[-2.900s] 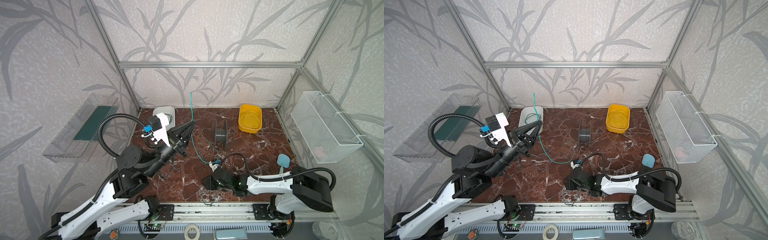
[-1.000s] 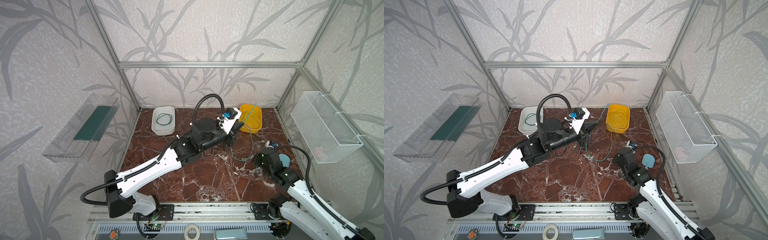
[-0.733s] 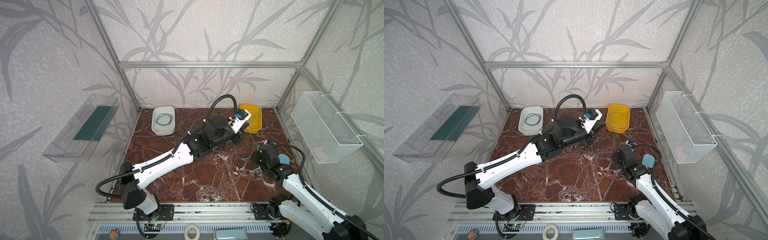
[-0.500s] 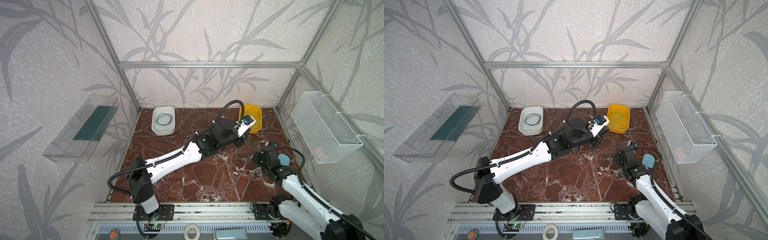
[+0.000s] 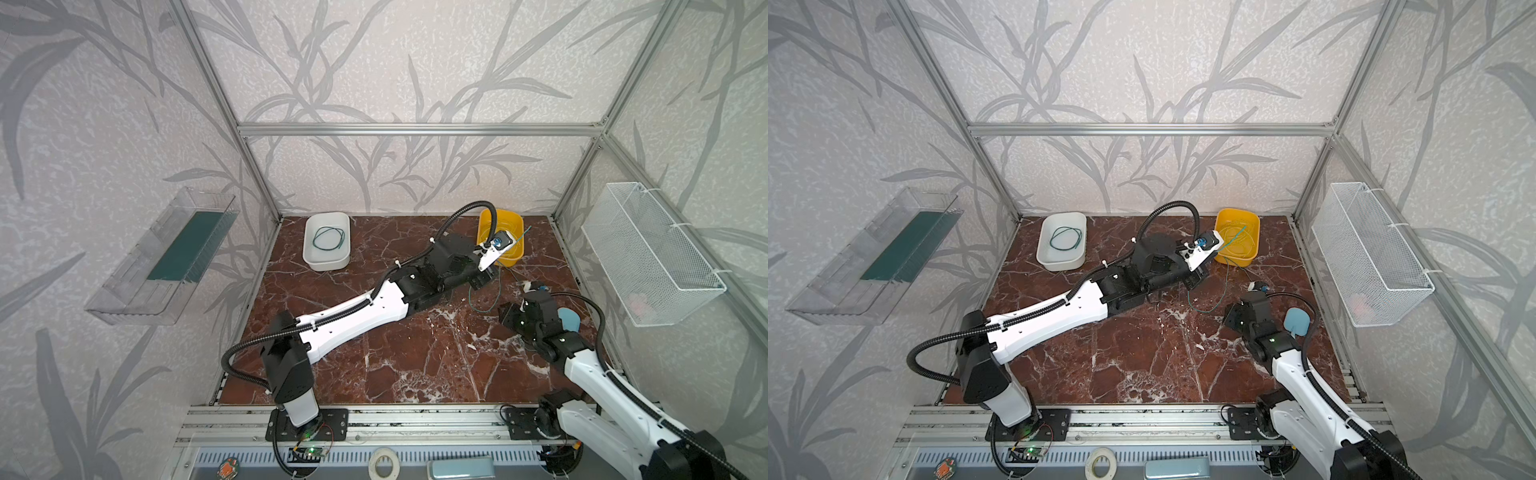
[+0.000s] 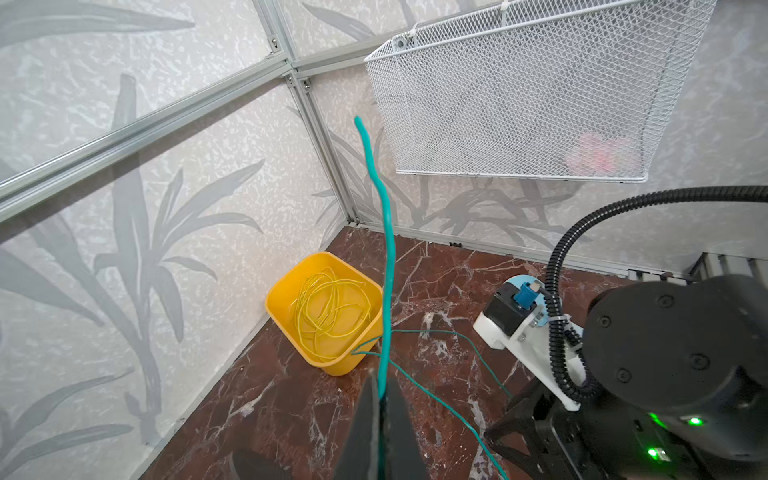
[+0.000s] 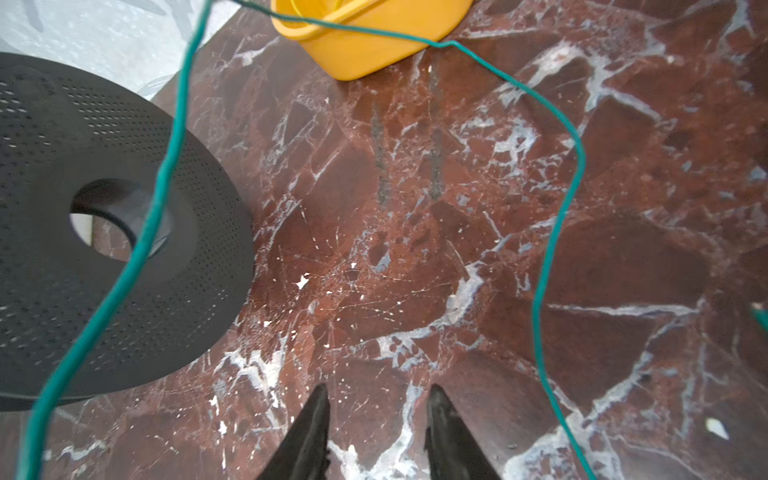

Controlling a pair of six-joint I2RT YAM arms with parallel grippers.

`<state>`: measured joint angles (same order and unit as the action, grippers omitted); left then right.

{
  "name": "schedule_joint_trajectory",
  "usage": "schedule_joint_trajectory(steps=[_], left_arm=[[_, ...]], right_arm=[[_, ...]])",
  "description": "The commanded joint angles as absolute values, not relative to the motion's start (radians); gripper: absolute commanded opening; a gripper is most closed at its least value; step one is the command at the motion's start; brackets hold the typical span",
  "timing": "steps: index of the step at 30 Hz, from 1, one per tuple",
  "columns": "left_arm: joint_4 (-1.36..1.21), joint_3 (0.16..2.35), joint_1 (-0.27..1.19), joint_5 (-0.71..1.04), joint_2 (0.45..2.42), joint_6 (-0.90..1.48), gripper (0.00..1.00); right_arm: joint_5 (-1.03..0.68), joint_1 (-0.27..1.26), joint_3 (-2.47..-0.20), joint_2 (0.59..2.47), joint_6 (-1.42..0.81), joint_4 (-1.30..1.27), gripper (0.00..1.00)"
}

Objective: Wrap the cables

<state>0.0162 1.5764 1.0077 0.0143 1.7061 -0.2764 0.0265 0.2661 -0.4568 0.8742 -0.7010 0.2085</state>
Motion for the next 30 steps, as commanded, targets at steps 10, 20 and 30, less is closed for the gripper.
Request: schedule_joint_trajectory(steps=[10, 20, 30], left_arm=[[-0.087, 1.5, 1.007, -0.096, 1.615, -0.309, 0.0], [-0.304, 1.421, 1.007, -0.278, 1.574, -0.262, 0.0], [-0.46, 1.383, 1.007, -0.382, 1.58, -0.247, 0.0]], right_arm=[[-0.185, 0.246, -0.656, 0.743, -0.705, 0.334, 0.36], [-0.524, 0.241, -0.615, 0.731, -1.04, 0.026, 0.56], [-0.525, 0.242, -0.53, 0.599, -1.259, 0.0, 0.72]])
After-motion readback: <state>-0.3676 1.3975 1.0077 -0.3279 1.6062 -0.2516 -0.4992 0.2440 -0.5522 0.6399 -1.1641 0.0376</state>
